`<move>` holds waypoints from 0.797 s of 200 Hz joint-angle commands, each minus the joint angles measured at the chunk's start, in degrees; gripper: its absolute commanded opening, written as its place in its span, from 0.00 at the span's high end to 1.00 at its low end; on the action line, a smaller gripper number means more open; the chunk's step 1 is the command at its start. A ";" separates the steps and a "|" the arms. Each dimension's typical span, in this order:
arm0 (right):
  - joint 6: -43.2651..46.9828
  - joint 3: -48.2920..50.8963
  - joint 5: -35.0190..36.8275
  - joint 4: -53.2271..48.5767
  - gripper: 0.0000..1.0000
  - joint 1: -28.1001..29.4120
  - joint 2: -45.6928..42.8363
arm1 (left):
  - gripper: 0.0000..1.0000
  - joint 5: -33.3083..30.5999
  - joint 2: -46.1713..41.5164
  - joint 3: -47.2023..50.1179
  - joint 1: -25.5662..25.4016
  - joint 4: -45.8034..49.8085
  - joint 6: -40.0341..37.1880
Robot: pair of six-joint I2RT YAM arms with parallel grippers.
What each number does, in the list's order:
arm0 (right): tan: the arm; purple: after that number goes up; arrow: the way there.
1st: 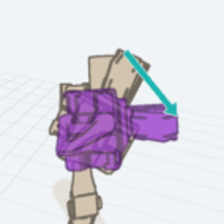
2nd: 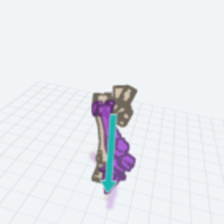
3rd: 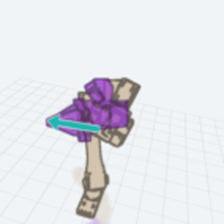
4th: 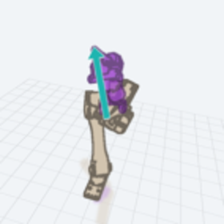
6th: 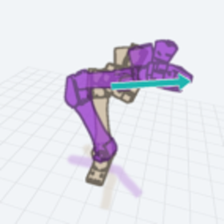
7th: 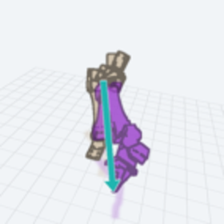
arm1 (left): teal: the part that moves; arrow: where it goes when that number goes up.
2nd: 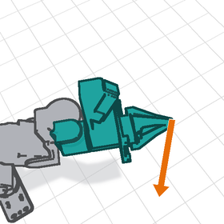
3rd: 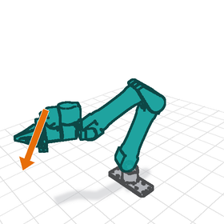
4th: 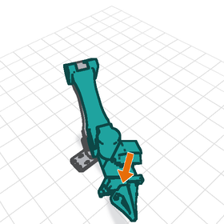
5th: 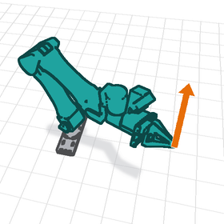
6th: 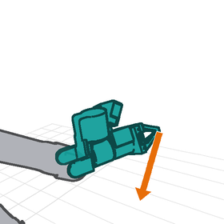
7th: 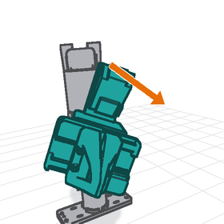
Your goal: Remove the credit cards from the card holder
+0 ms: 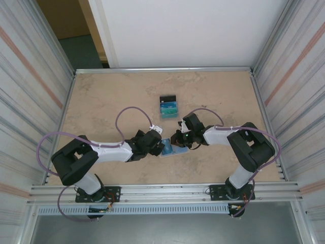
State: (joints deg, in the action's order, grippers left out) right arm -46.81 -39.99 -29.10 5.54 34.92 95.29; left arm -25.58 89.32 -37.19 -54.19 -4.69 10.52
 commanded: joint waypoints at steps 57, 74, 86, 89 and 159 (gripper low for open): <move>-2.65 2.19 -4.84 6.21 0.92 -0.46 1.28 | 0.01 -0.80 0.32 -0.31 0.23 2.32 -0.77; -3.17 2.36 -5.73 7.51 0.91 -0.46 1.91 | 0.01 -0.67 0.24 -0.33 0.18 2.30 -0.66; -3.44 2.54 -6.22 8.66 0.91 -0.47 2.47 | 0.01 -0.57 0.33 -0.31 0.22 2.20 -0.56; -3.55 2.55 -6.35 8.89 0.91 -0.46 2.59 | 0.01 -0.58 0.33 -0.27 0.09 2.16 -0.59; -4.79 2.63 -8.68 13.09 0.89 0.04 5.17 | 0.01 -0.54 0.68 -0.49 -0.30 1.96 -0.23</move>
State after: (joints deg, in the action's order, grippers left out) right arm -50.57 -37.60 -33.50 15.79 33.98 98.48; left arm -27.57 89.30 -37.19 -54.19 -4.19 10.55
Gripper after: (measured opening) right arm 0.108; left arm 0.986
